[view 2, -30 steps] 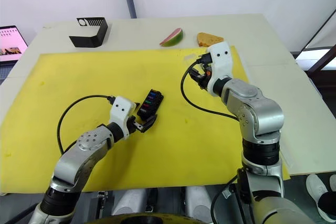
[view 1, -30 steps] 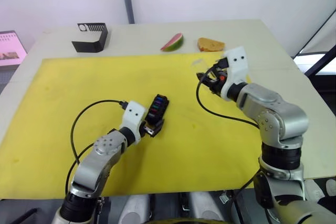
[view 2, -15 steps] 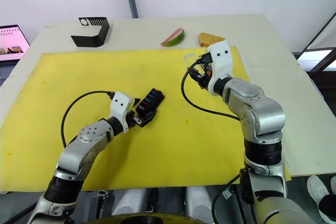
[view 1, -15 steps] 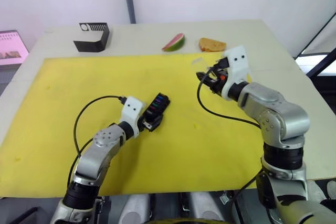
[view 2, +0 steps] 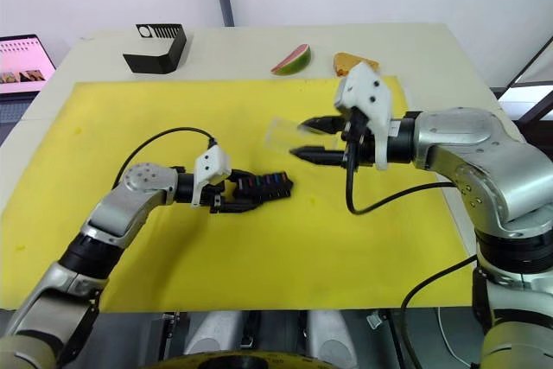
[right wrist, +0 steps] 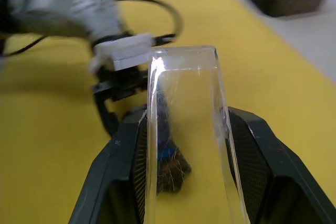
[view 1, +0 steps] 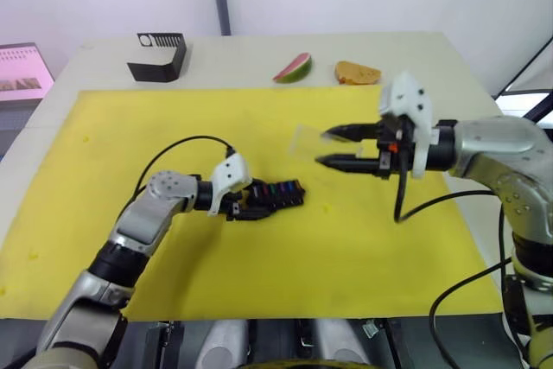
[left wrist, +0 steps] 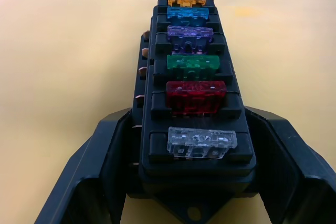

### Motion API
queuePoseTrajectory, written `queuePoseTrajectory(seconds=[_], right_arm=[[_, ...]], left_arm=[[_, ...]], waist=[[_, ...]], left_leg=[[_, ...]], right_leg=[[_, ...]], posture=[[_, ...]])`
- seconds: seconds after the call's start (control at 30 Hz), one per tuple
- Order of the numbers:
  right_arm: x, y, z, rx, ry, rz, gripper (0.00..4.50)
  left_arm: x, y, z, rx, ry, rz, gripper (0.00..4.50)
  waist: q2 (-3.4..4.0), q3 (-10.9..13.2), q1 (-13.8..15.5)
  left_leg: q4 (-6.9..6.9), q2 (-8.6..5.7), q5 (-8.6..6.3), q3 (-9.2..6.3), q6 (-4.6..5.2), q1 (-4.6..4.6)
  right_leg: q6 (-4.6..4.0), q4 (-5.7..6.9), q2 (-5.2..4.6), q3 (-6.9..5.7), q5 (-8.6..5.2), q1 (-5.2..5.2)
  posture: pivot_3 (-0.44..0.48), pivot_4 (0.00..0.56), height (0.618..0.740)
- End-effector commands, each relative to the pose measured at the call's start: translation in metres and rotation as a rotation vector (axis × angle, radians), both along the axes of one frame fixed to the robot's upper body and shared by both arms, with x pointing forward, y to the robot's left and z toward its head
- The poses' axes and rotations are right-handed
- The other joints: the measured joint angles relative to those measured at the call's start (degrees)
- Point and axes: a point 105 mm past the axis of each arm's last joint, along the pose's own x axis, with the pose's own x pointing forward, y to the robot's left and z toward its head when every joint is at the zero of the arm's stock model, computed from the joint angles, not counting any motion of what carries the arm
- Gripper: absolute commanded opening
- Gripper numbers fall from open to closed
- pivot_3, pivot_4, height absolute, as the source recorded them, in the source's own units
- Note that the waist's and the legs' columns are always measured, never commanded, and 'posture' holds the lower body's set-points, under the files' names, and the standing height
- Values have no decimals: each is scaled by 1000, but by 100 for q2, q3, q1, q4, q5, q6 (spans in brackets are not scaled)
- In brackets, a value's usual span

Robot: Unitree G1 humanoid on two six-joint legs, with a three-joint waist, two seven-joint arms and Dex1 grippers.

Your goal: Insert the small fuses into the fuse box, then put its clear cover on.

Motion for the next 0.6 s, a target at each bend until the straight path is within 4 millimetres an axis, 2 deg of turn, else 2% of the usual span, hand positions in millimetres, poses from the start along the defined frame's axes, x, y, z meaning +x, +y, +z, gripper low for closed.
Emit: queuePoseTrajectory(seconds=[0.03,0.13,0.3,0.6], right_arm=[[-4,7,-12,-112,-70,98,1681],[2,12,-29,-166,-89,111,1681],[11,20,-43,-177,-67,106,1681],[22,21,-64,-239,-69,96,1681]], left_arm=[[7,-13,8,-2,-65,-90,2615],[11,-21,6,3,-92,-128,2615],[11,-24,2,2,-94,-146,2615],[17,-24,3,-2,-112,-123,2615]], waist=[[-3,2,-2],[-10,6,-6],[-10,6,-18],[-10,6,-2]], left_leg=[[0,0,0,-1,1,0],[1,0,-2,-1,3,-3],[-2,1,1,-1,-1,-13],[5,0,1,-2,-3,-13]], right_leg=[[0,-2,0,-1,0,0],[1,-5,0,-1,1,0],[1,-3,1,-1,0,-17],[0,1,0,-1,1,-16]], posture=[[0,150,740],[0,150,740],[0,150,740],[0,150,740]])
